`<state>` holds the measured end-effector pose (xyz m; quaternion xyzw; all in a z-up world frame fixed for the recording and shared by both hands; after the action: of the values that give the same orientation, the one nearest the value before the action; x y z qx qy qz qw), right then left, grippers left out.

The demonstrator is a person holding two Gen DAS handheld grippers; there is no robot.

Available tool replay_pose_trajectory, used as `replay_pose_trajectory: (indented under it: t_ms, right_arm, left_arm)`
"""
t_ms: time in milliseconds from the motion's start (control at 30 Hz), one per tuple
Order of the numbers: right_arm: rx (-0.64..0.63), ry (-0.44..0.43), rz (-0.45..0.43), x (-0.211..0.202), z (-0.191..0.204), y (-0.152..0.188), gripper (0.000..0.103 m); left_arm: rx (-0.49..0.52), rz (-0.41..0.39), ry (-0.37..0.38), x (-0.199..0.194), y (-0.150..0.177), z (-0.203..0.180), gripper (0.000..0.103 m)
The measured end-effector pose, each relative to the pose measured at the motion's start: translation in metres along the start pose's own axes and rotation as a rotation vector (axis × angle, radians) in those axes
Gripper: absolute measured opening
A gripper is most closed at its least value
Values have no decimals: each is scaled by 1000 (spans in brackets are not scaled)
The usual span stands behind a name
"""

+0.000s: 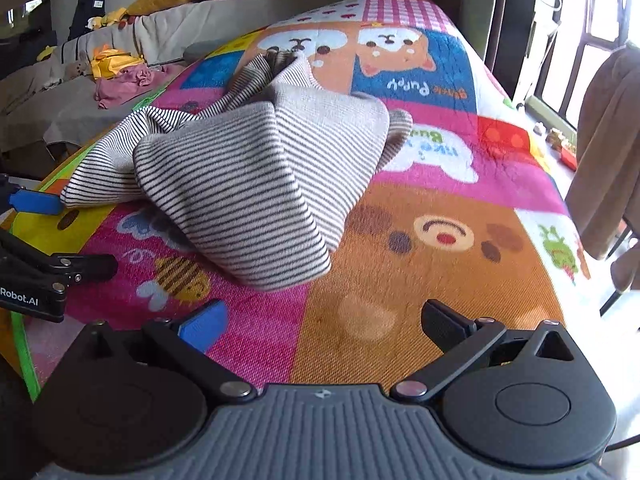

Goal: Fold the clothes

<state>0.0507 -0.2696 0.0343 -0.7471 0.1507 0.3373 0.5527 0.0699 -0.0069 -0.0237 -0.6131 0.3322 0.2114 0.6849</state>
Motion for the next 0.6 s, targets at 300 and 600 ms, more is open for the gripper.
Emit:
replay_pose_trajectory:
  t_ms: [300, 600]
  right_arm:
    - [-78, 45, -3, 37, -7, -39, 103]
    - [-124, 86, -64, 60, 0, -82, 103]
  left_arm:
    - [48, -23, -15, 18, -35, 17, 103]
    - [34, -26, -6, 37, -63, 44, 103]
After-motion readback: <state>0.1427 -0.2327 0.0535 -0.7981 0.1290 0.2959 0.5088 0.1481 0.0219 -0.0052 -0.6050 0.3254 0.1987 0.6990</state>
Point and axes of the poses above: each gripper's, at about its wrist camera, not at the fingertips, and x roughly the way its jaws point, z to its left, y to its underside, the point moved 6 cm from there along x, roughly the way its jaws point, and after that the axes turned 7 degrees about y, right-handed, at the moved point
